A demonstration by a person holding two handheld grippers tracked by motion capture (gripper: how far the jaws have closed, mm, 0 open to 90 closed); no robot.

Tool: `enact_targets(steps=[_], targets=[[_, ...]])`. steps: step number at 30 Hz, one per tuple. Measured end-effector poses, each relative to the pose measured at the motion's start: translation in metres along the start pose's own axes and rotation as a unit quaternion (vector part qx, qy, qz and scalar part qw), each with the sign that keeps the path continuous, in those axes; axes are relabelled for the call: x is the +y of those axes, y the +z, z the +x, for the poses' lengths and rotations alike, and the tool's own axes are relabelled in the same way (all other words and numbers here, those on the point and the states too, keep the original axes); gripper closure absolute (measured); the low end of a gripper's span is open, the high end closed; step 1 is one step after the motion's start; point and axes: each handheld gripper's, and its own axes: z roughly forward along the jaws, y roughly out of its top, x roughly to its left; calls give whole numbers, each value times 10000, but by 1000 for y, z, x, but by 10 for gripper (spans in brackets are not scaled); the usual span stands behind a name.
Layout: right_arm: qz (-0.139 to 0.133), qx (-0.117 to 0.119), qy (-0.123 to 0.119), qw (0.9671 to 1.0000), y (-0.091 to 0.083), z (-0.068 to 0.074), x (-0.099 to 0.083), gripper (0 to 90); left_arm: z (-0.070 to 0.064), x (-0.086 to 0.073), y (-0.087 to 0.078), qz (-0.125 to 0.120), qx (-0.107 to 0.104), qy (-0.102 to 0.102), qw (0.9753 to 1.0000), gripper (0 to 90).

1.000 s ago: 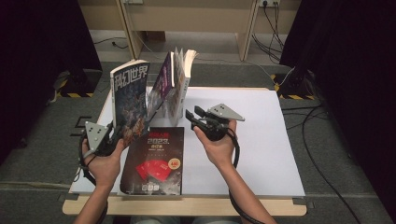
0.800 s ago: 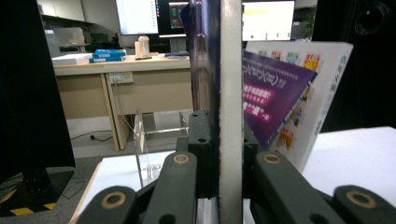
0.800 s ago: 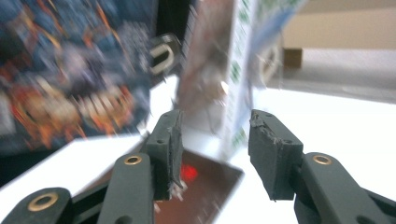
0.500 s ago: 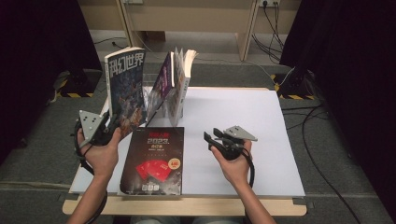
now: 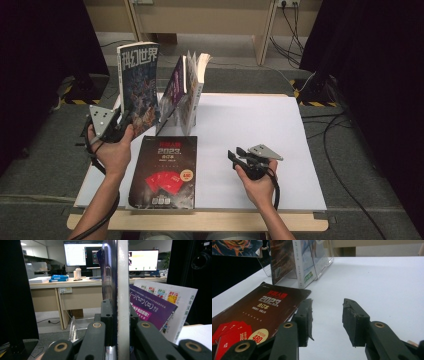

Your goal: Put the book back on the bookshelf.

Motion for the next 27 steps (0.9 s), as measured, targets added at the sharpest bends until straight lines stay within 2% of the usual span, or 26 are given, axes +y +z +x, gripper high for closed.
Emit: enact_targets(steps=[8,15,22,27], targets=[[-19,8,2,10000,0,1,-2,579,-1,2,20,-7,37,-61,10000,824],[-78,33,9,10000,0,2,-2,580,-3,4,42,-39,96,28,9999,824],[-89,73,-30,9999,0,3,-2,580,-11,5,70,-98,116,19,9999,823],[-72,74,3,9999,0,2,-3,580,-22,-5,83,-68,-9,89,9999,822]])
